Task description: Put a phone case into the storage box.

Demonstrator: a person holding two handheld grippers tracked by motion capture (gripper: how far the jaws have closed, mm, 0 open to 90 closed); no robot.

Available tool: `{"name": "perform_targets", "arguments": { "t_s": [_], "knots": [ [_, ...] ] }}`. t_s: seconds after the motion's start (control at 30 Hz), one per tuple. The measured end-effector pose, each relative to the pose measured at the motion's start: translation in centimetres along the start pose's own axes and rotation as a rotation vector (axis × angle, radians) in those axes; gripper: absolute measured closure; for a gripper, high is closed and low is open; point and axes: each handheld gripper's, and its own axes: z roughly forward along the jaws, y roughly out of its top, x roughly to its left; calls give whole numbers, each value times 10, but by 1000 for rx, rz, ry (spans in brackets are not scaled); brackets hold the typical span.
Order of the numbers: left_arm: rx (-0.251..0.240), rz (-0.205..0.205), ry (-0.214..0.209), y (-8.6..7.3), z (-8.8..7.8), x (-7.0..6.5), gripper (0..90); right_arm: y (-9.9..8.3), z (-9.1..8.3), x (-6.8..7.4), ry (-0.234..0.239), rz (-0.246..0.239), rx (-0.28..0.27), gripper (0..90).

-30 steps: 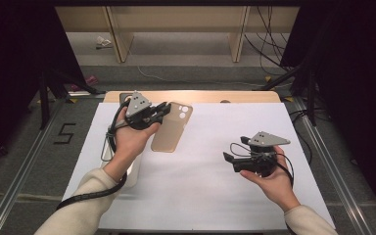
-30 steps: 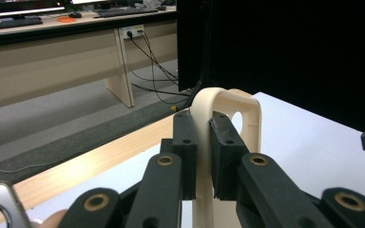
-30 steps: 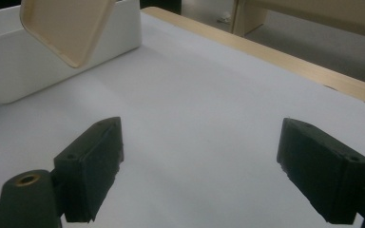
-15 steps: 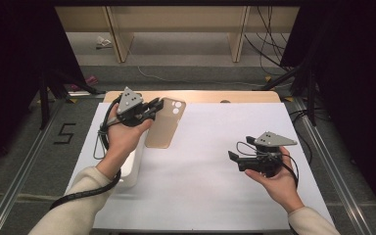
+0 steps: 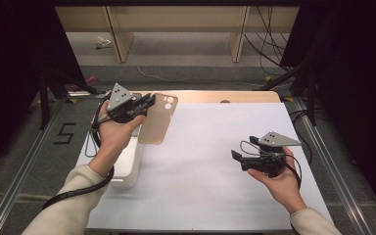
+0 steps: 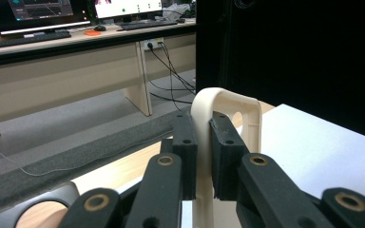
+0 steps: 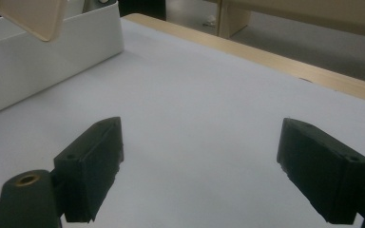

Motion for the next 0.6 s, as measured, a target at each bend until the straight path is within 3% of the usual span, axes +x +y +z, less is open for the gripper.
{"name": "perform_targets", "arguments": {
  "t_s": [0.6],
  "knots": [
    [-11,-16,25,1,-10,23,822,-2,-4,-4,-11,28,-12,164]
  ]
}}
